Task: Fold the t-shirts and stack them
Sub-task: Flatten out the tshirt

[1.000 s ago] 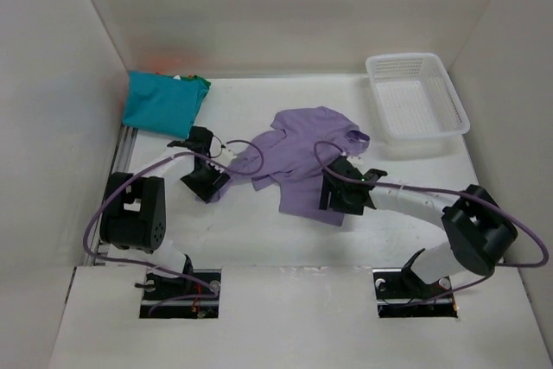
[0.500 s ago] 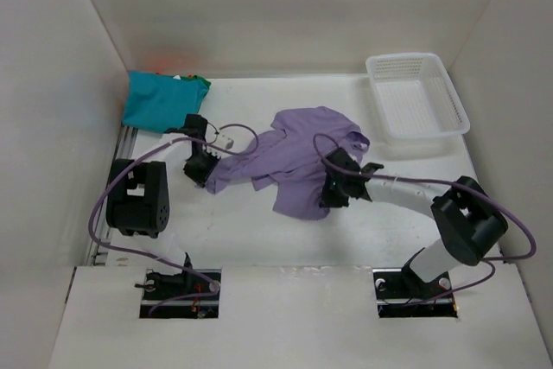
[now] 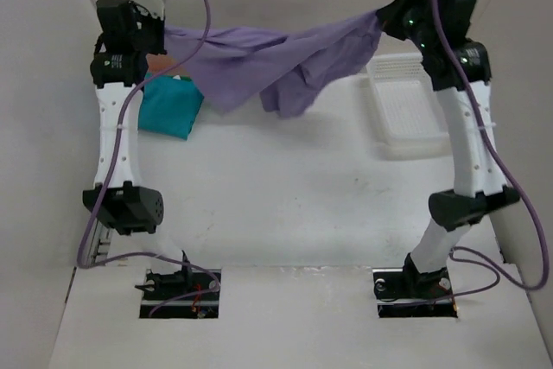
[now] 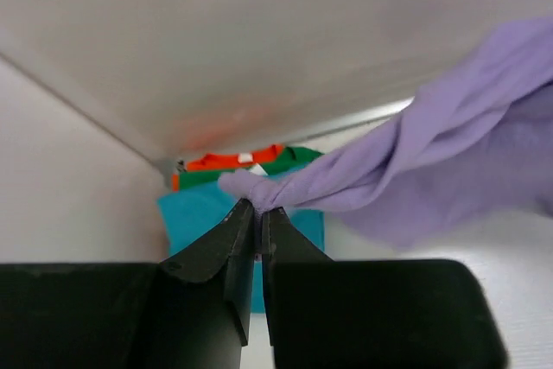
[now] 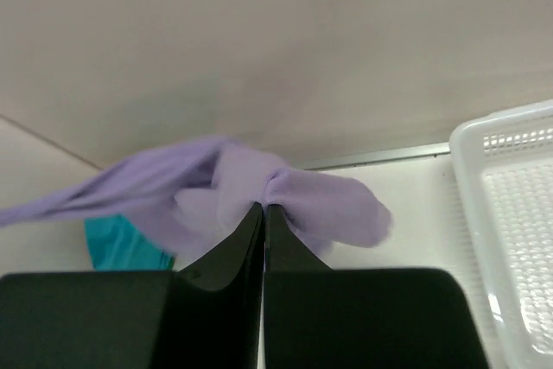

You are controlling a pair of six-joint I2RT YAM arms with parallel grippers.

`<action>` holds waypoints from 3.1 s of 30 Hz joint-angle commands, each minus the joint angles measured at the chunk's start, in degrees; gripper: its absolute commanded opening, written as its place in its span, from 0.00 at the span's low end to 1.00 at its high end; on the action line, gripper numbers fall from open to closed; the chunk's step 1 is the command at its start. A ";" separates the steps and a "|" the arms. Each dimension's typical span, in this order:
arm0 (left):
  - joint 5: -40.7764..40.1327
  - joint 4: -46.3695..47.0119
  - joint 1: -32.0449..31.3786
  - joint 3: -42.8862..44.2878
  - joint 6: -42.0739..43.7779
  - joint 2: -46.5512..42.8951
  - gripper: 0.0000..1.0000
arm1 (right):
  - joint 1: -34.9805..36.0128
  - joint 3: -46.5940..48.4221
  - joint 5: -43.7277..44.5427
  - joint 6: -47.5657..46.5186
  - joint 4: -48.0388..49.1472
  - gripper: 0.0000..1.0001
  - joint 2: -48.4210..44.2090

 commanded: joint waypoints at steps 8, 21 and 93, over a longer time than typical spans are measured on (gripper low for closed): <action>-0.37 -2.59 4.31 -17.76 5.56 -12.87 0.03 | 3.07 -39.38 4.71 -2.13 2.58 0.00 -29.75; -4.76 -4.78 2.83 -2.50 7.67 -3.14 0.09 | 7.90 -54.54 4.80 2.54 -0.05 0.00 -48.77; -20.33 12.16 -9.22 5.44 25.68 -0.91 0.01 | -5.72 12.29 -4.69 -1.85 -0.24 0.00 -1.81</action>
